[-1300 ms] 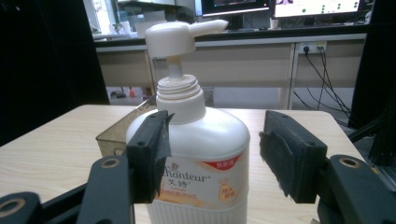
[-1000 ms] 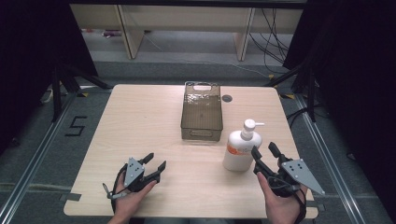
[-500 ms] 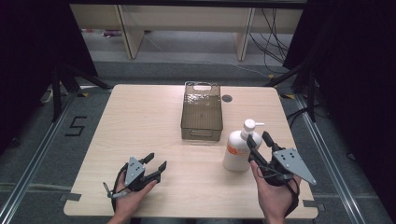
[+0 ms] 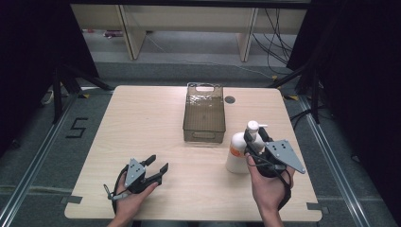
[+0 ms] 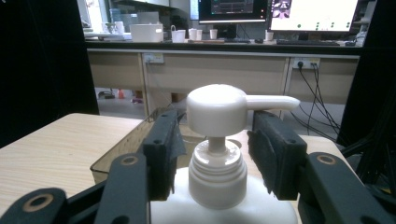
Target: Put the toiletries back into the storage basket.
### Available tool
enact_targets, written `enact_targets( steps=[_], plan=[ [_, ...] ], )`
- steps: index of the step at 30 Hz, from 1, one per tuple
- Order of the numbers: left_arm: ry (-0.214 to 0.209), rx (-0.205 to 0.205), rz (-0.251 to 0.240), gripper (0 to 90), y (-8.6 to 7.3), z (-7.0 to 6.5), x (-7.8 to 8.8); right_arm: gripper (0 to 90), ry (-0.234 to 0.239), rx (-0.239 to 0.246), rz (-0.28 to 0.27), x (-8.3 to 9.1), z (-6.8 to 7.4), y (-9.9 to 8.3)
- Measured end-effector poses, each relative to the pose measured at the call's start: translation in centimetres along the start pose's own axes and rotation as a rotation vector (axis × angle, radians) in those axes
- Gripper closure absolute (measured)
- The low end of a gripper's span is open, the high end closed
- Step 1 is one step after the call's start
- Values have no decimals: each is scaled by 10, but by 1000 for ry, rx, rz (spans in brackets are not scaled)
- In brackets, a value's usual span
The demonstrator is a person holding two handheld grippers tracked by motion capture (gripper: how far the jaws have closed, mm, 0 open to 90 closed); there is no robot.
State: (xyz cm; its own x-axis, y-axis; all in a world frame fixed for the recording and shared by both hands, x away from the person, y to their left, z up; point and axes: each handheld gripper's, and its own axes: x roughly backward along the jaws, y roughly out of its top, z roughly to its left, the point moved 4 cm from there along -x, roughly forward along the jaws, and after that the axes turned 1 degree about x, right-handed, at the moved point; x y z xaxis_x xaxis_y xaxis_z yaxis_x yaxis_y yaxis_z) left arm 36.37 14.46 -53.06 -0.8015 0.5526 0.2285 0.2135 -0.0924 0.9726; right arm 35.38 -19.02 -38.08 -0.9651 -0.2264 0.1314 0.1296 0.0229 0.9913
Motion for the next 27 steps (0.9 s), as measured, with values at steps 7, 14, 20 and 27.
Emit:
enact_targets(
  steps=[7, 14, 20, 27],
  plan=[
    [0, -2, 1, 395, 0, -1, 0, 541, -10, -16, 4, -6, 1, -1],
    [-3, 0, 0, 392, 0, -1, 0, 593, -42, 7, 7, -11, 1, 1],
    [-4, -2, 2, 392, 0, -1, 0, 600, -42, 13, -5, -12, 1, 1],
    [-4, -3, 7, 391, 0, -1, 0, 602, -18, -1, -29, -10, 2, 7]
  ],
)
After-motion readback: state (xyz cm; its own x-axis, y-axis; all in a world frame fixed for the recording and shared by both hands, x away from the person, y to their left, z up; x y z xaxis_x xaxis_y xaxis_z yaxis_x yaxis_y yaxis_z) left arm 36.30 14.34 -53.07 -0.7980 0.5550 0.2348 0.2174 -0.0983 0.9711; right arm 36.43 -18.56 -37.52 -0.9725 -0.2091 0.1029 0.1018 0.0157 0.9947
